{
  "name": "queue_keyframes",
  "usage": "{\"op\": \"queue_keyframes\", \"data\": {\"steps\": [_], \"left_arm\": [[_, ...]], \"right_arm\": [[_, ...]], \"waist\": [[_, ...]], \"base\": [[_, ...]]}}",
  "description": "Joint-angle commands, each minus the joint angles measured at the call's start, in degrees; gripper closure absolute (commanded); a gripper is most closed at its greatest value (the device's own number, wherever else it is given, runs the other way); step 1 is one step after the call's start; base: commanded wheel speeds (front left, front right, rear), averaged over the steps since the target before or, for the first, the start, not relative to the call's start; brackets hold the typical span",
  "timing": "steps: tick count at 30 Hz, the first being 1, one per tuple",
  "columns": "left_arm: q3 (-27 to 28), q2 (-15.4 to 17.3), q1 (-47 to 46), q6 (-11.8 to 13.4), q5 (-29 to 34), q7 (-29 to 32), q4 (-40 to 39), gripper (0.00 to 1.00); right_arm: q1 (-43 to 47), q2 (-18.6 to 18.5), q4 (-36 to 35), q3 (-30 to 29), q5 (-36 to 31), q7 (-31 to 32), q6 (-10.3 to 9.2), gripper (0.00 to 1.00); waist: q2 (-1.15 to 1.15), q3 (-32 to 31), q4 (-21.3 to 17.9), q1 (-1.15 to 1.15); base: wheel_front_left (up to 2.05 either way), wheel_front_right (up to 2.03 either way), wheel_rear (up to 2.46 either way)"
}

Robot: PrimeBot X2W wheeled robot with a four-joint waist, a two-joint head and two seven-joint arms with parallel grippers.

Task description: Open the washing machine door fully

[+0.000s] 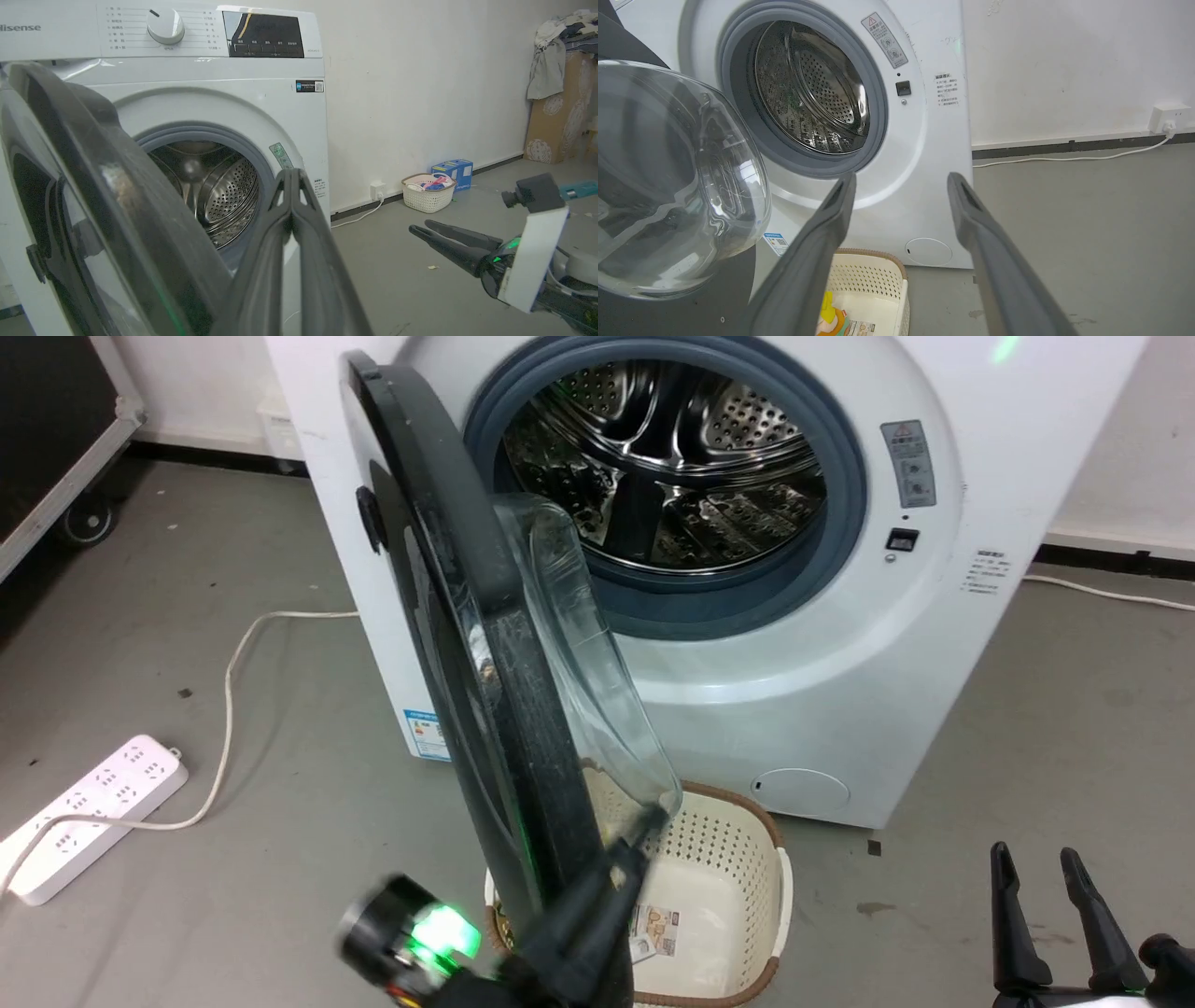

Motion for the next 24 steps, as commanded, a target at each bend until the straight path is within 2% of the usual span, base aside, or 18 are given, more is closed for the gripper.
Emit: {"op": "queue_keyframes", "data": {"steps": [1, 10, 16, 24], "left_arm": [[-0.75, 0.33, 0.83, -0.39, -0.40, 0.36, 0.63, 1.00], [-6.77, 0.17, 3.11, -0.63, -3.90, 4.49, 10.91, 1.00], [-4.60, 0.36, 3.15, 1.86, -3.84, 4.25, 15.75, 1.00], [-3.25, 1.99, 3.44, 2.70, -4.10, 3.14, 16.82, 1.00]], "right_arm": [[-0.86, 0.15, 0.26, -0.06, -0.14, -0.26, 0.06, 0.00], [-1.27, 0.19, 0.78, 0.07, -0.01, -0.26, 0.06, 0.00], [-0.98, 0.23, 1.02, 0.13, 0.36, -0.26, 0.06, 0.00], [-0.68, 0.25, 1.23, 0.31, 0.44, -0.26, 0.06, 0.00]], "waist": [[0.00, 0.08, 0.26, 0.00], [0.00, 0.44, 1.96, 0.00], [0.00, 0.35, 4.16, 0.00], [0.00, -0.12, 10.29, 0.00]], "base": [[0.00, 0.00, 0.00], [0.00, 0.00, 0.00], [0.00, 0.00, 0.00], [0.00, 0.00, 0.00]]}}
